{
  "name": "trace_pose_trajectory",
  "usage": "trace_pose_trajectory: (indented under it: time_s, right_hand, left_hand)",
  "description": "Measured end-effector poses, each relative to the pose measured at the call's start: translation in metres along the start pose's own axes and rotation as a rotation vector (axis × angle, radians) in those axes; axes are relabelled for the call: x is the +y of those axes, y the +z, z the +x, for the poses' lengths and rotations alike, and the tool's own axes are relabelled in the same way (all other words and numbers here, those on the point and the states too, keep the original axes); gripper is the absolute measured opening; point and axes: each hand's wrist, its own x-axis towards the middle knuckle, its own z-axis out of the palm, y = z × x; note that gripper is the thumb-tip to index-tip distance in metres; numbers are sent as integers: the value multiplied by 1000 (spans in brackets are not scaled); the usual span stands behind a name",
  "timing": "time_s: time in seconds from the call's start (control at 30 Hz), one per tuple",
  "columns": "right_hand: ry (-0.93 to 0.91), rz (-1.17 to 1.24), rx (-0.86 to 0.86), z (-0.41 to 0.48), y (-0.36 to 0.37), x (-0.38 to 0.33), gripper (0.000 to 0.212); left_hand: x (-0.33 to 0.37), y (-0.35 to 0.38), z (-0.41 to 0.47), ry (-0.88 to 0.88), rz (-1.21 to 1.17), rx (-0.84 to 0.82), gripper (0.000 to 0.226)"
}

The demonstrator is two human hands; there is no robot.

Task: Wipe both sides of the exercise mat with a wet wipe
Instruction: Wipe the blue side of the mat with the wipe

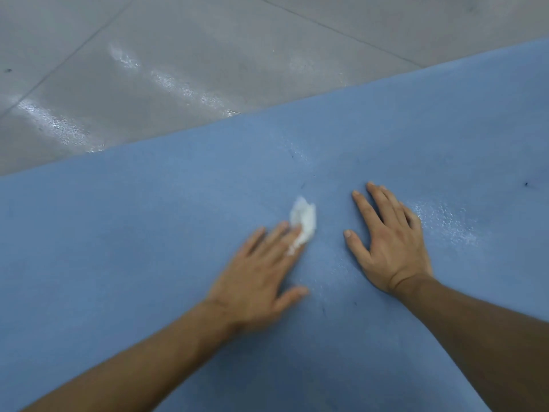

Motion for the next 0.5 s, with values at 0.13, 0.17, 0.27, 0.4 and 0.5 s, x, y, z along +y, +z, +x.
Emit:
trace_pose_trajectory:
  time_s: [0.13, 0.17, 0.27, 0.4, 0.5]
  right_hand:
    - [1, -10, 7, 0, 0, 0, 71]
    - [1, -8, 4, 0, 0, -1, 71]
    - [3, 0, -17, 0, -2, -1, 71]
    - [7, -10, -26, 0, -2, -1, 71]
    - [6, -3, -19, 0, -2, -1, 70]
  left_hand:
    - [25, 7, 5, 94, 60, -27, 74]
    - [13, 5, 5, 81, 73, -26, 73]
    - [-41, -5, 1, -85, 65, -15, 74]
    - [-126, -32, -9, -502, -2, 63, 82]
    - [-173, -53, -20, -761, -64, 131, 83]
